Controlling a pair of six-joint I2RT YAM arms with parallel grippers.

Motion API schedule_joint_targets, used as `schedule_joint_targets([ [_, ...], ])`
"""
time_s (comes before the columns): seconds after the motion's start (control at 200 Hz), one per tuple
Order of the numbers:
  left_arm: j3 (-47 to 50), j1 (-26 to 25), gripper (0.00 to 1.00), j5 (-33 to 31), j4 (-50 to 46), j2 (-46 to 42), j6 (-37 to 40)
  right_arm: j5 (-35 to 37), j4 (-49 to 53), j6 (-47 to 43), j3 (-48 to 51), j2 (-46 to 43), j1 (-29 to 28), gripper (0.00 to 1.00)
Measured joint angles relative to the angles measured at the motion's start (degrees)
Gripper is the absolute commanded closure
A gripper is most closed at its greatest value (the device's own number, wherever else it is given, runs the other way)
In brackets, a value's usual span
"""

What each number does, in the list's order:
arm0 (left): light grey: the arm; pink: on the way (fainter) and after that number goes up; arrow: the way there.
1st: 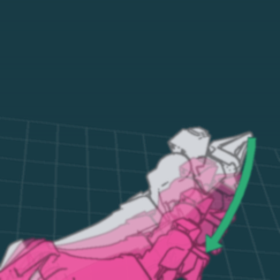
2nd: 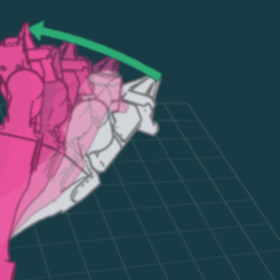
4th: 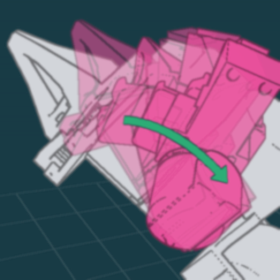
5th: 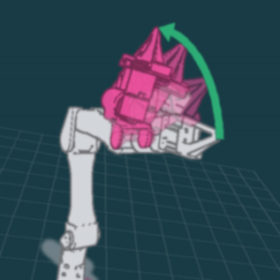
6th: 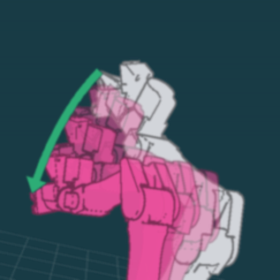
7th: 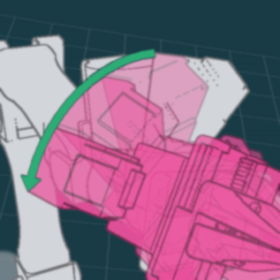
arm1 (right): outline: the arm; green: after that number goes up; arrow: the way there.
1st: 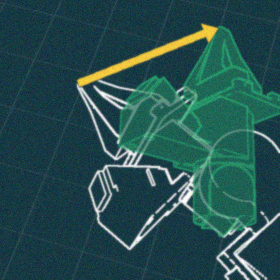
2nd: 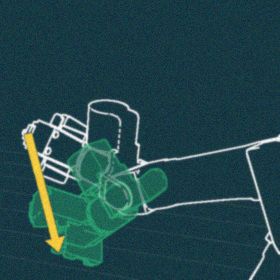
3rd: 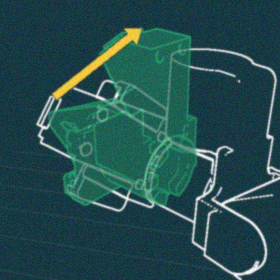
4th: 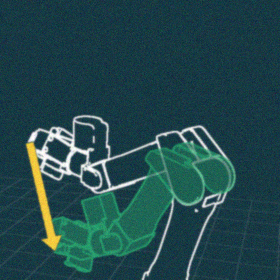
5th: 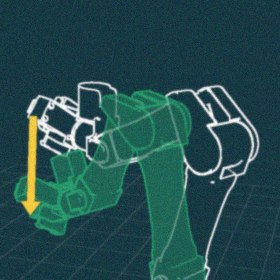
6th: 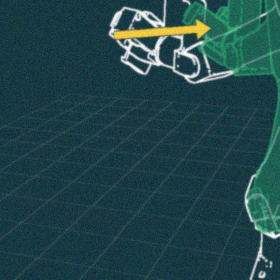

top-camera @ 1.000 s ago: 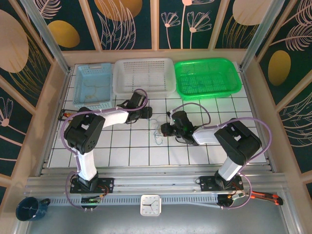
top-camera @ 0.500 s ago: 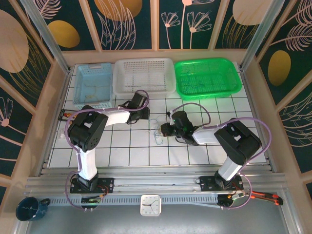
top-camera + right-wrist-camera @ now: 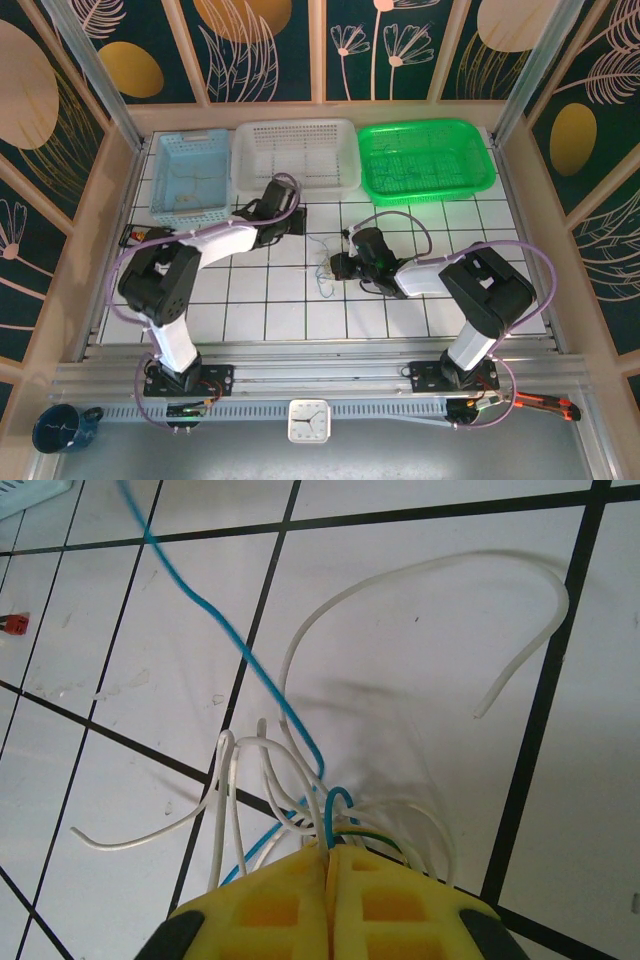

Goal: Untangle the cables

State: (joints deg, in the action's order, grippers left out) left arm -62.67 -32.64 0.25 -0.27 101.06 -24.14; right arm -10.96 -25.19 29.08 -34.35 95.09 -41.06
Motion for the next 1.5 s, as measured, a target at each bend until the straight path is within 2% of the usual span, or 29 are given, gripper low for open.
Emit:
schedule_joint_targets([
  [0.275, -0.90, 0.00, 1.00, 6.54, 3.80, -11.63, -4.98, 0.04, -0.83, 0.00, 0.00, 0.70, 0.00, 0.93],
  [0.505, -2.86, 0.00, 1.00, 10.71, 7.06, -16.26, -9.70, 0.07, -2.12, 0.24, 0.02, 1.36, 0.00, 0.94],
  [0.766, -5.20, -0.44, 1.00, 13.77, 5.05, -19.21, -12.44, 0.42, -6.60, 1.57, 0.26, 1.46, 0.00, 0.93],
  [0.896, -6.75, -0.44, 1.00, 14.56, 4.24, -19.71, -13.40, 0.42, -7.02, 1.77, 0.24, 1.29, 0.00, 0.81],
  [1.036, -8.74, -0.35, 1.00, 15.02, 6.54, -21.40, -14.21, 0.42, -1.42, 1.40, 0.09, -0.04, -0.09, 0.65],
  [1.266, -9.01, -0.35, 1.00, 16.63, 11.28, -23.56, -15.65, 1.05, 9.64, -0.70, -4.61, -8.02, 0.24, 0.56],
  [1.501, -8.83, -0.31, 1.00, 17.97, 13.55, -23.56, -16.92, 2.12, 17.38, -2.84, -7.41, -17.16, 3.61, 0.49],
])
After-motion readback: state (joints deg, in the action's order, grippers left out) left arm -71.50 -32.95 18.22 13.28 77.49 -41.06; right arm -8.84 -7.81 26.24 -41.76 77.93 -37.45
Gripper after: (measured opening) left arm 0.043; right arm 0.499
